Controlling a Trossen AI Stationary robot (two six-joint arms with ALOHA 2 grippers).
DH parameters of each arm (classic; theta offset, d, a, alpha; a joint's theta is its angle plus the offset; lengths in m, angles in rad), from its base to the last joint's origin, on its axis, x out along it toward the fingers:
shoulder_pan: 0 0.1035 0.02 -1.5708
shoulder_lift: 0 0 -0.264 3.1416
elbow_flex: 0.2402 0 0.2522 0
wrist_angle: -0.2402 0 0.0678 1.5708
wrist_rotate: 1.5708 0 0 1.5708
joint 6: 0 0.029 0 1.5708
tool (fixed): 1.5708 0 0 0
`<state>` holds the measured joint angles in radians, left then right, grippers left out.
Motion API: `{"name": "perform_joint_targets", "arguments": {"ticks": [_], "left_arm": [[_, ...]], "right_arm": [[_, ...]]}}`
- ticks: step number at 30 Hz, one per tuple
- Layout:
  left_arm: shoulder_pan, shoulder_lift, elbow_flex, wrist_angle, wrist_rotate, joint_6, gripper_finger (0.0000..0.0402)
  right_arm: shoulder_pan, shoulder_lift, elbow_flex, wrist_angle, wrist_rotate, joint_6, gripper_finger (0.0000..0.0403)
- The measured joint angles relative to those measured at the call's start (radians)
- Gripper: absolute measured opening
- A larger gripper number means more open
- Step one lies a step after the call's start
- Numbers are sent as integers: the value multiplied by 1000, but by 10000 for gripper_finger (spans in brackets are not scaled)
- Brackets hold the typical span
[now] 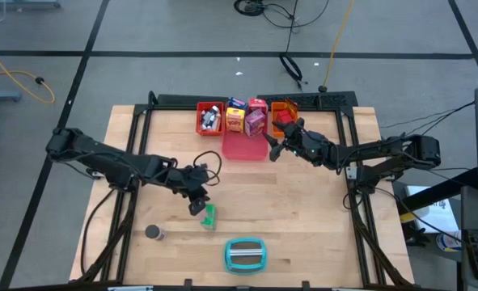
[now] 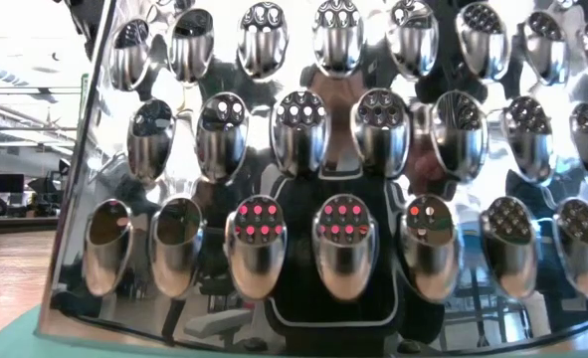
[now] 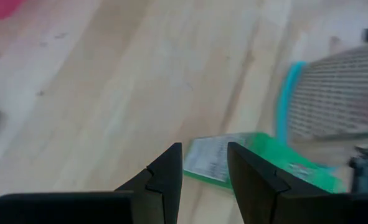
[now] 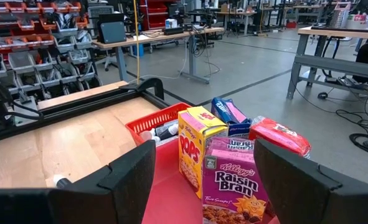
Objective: Pick & Place Kitchen Items
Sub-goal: Put the green cereal box into the pink bin
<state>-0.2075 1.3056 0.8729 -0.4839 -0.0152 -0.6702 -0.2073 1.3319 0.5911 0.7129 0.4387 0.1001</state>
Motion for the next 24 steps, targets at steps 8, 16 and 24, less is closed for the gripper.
{"name": "perform_joint_targets", "arguments": {"ticks": [8, 16, 24], "left_arm": [[-61, -33, 0, -32, -35, 44, 127], [-96, -10, -1, -35, -90, 96, 127], [-97, 13, 0, -7, -71, 111, 127]], "right_arm": [[0, 0, 0, -8, 0, 2, 263], [0, 0, 0, -7, 0, 11, 263], [0, 0, 0, -7, 0, 11, 263]]}}
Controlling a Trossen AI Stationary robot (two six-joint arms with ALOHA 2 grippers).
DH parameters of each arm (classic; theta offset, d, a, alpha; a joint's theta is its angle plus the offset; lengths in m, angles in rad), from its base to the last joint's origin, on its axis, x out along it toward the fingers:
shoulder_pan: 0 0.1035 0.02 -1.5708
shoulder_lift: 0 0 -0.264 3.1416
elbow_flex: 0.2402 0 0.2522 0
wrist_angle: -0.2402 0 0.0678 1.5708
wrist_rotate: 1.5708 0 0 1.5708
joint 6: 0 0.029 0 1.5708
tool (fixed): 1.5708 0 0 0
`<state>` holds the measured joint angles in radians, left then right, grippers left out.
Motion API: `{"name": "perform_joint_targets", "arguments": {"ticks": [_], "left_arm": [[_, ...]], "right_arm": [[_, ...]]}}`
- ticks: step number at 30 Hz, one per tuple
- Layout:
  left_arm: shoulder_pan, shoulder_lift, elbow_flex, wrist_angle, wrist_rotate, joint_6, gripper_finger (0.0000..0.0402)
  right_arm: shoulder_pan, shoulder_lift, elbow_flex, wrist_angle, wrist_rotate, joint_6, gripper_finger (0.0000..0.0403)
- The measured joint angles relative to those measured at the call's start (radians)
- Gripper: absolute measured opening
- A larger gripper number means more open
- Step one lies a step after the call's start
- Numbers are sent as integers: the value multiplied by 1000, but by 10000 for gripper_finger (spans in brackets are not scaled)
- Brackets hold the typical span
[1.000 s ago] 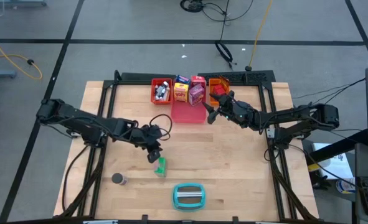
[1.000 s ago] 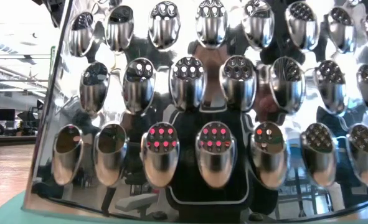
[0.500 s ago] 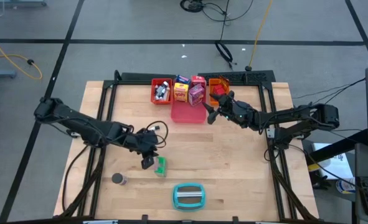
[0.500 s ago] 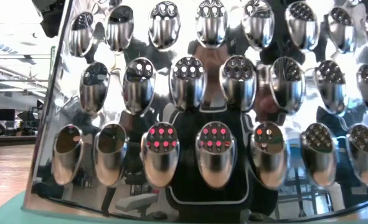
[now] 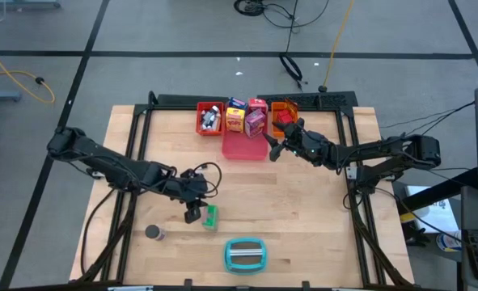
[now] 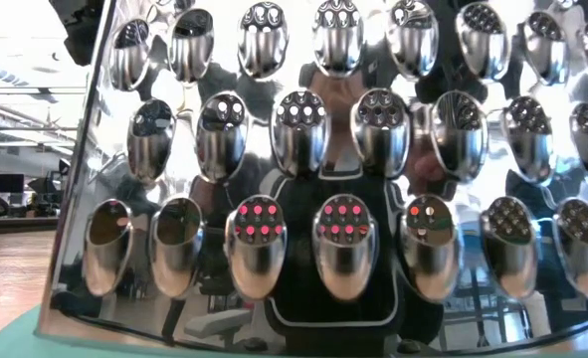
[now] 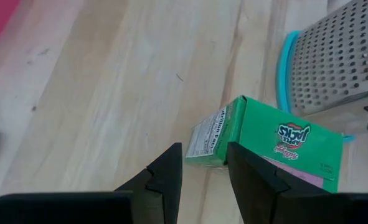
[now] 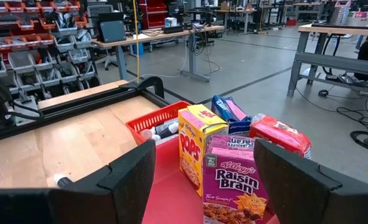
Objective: Pick & Place Kitchen Items
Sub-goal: Put the green cereal box into the pink bin
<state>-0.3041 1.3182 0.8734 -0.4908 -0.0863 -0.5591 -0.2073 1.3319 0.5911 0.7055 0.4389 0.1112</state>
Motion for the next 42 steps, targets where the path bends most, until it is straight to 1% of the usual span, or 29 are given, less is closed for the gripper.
{"name": "perform_joint_targets", "arguments": {"ticks": [6, 14, 18, 25, 29, 33, 37, 42], "left_arm": [[1, -12, 0, 31, 4, 44, 127], [-7, 5, 0, 26, 70, 71, 127], [-2, 5, 0, 44, 58, 88, 127], [-3, 5, 0, 54, 94, 80, 127], [-2, 5, 0, 89, 109, 87, 127], [-3, 5, 0, 85, 117, 87, 127], [-8, 5, 0, 80, 146, 85, 127], [-23, 5, 0, 80, 135, 86, 127]], "right_arm": [[0, 0, 0, -1, 0, 0, 263], [0, 0, 0, 0, 0, 0, 263], [0, 0, 0, 0, 0, 0, 263], [0, 0, 0, -4, 0, 0, 263], [0, 0, 0, -4, 0, 0, 263], [0, 0, 0, -4, 0, 0, 263], [0, 0, 0, -8, 0, 0, 263], [0, 0, 0, -7, 0, 0, 263]]}}
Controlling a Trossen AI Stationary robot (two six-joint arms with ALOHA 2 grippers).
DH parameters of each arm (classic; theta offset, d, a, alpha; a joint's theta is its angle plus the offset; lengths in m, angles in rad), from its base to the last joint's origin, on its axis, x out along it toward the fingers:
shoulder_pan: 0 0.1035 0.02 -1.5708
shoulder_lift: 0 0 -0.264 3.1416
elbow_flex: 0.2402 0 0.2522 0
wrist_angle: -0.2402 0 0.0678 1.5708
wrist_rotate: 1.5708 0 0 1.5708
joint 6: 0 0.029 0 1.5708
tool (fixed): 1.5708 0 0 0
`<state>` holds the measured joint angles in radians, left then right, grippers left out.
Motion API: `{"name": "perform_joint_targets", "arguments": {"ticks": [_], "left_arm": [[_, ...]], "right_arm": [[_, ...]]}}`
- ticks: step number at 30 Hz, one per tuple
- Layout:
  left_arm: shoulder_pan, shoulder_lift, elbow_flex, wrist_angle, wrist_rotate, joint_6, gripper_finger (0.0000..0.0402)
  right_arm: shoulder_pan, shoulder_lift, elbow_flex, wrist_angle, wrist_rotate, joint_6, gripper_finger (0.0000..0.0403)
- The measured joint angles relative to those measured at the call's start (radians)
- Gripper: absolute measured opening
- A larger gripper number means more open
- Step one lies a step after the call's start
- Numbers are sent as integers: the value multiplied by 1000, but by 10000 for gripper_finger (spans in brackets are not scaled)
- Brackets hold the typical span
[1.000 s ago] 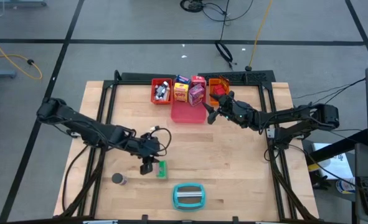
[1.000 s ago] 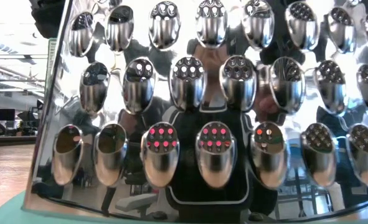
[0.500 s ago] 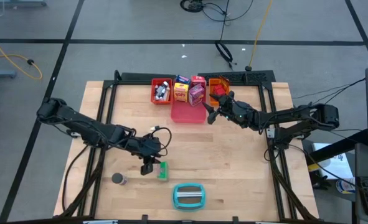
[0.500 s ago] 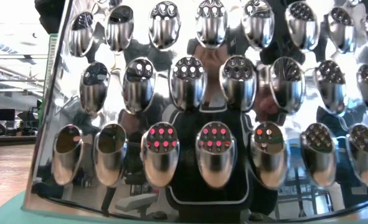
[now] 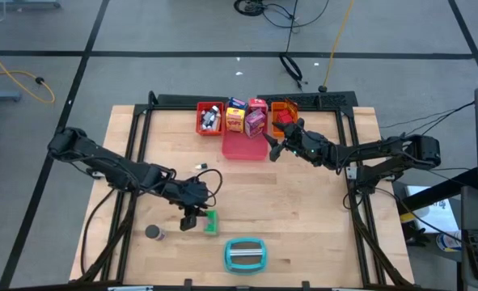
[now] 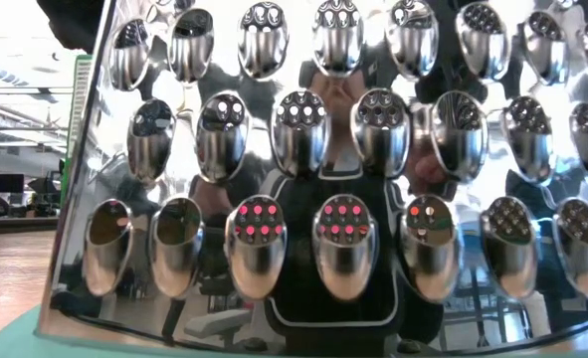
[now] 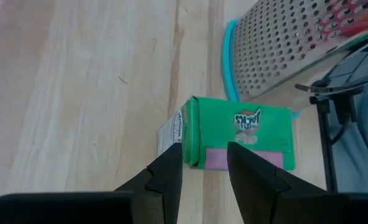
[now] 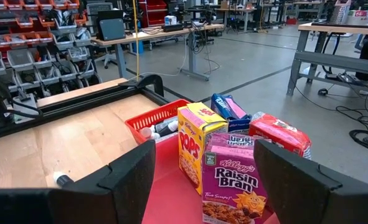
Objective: Pick & Place Kitchen Items
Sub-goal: Put the green cereal box into the pink bin
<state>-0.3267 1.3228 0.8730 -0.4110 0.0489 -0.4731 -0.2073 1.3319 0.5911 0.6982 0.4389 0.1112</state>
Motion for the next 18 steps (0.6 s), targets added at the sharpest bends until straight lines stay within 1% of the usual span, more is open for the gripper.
{"name": "perform_joint_targets", "arguments": {"ticks": [5, 10, 12, 13, 16, 17, 18], "left_arm": [[-3, 43, -1, 12, -3, -5, 127], [-2, 91, 1, 31, 38, 20, 124], [-2, 94, 1, 29, 46, 21, 106], [-2, 94, 1, 30, 49, 24, 91], [-2, 89, 1, 25, 55, 30, 26], [-2, 88, 1, 25, 56, 30, 16], [-2, 87, 1, 27, 56, 28, 14]], "right_arm": [[0, 0, 0, 0, 0, 0, 263], [0, 0, 0, 1, 0, 0, 263], [0, 0, 0, -1, 0, 0, 263], [0, 0, 0, 0, 0, 0, 263], [0, 0, 0, -1, 0, 0, 263], [0, 0, 0, -1, 0, 0, 263], [0, 0, 0, 0, 0, 0, 263]]}}
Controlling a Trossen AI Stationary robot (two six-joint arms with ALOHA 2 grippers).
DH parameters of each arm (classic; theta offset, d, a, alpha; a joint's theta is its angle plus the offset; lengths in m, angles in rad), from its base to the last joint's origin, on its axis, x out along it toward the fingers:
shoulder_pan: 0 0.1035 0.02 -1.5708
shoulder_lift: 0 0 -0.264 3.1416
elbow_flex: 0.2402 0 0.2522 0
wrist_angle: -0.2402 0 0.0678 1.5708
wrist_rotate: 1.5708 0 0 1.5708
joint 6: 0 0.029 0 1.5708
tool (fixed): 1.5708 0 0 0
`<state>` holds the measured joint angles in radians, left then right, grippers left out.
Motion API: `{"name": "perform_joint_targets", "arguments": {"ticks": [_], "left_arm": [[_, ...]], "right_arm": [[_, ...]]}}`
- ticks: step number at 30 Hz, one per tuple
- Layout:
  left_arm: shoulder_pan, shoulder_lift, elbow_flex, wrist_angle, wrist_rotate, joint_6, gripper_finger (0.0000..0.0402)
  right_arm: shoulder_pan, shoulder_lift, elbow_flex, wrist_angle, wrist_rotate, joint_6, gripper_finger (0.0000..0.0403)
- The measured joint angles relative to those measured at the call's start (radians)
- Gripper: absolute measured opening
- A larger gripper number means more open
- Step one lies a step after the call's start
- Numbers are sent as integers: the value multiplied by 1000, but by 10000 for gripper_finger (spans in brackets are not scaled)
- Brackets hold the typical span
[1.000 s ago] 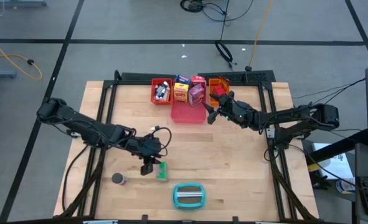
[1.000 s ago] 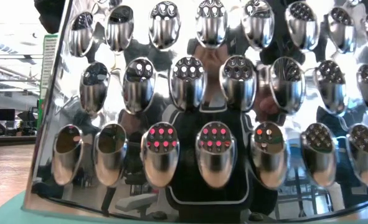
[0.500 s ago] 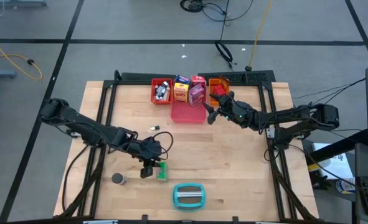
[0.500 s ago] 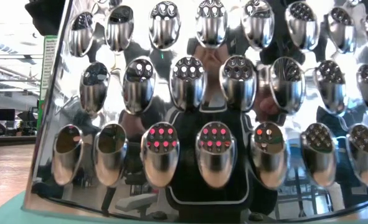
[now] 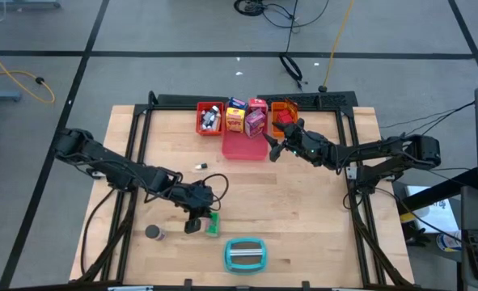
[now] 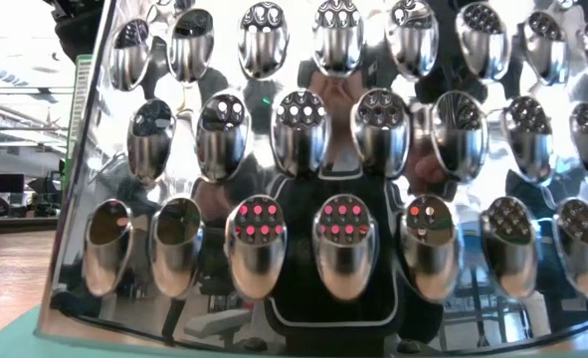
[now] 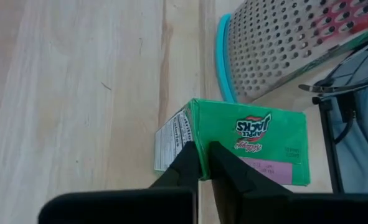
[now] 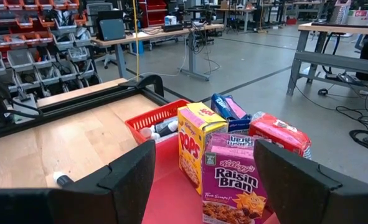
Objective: Pick & Place Kitchen Items
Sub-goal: Put the green cereal box into the pink bin
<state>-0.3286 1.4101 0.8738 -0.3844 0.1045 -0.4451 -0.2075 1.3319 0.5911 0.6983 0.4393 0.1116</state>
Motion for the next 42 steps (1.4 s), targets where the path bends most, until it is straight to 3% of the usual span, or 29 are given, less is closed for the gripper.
{"name": "perform_joint_targets", "arguments": {"ticks": [16, 29, 38, 42], "left_arm": [[61, -66, -3, 41, -9, 31, 2], [266, -240, -3, 49, -135, 74, 1], [461, -286, -2, 193, -194, 39, 0], [535, -271, -1, 288, -206, 26, 0]], "right_arm": [[0, 0, 0, -3, 0, 0, 263], [0, 0, 0, -16, -12, 0, 263], [0, 0, 0, 52, -365, -69, 263], [0, 0, 0, 112, -466, -75, 263]]}}
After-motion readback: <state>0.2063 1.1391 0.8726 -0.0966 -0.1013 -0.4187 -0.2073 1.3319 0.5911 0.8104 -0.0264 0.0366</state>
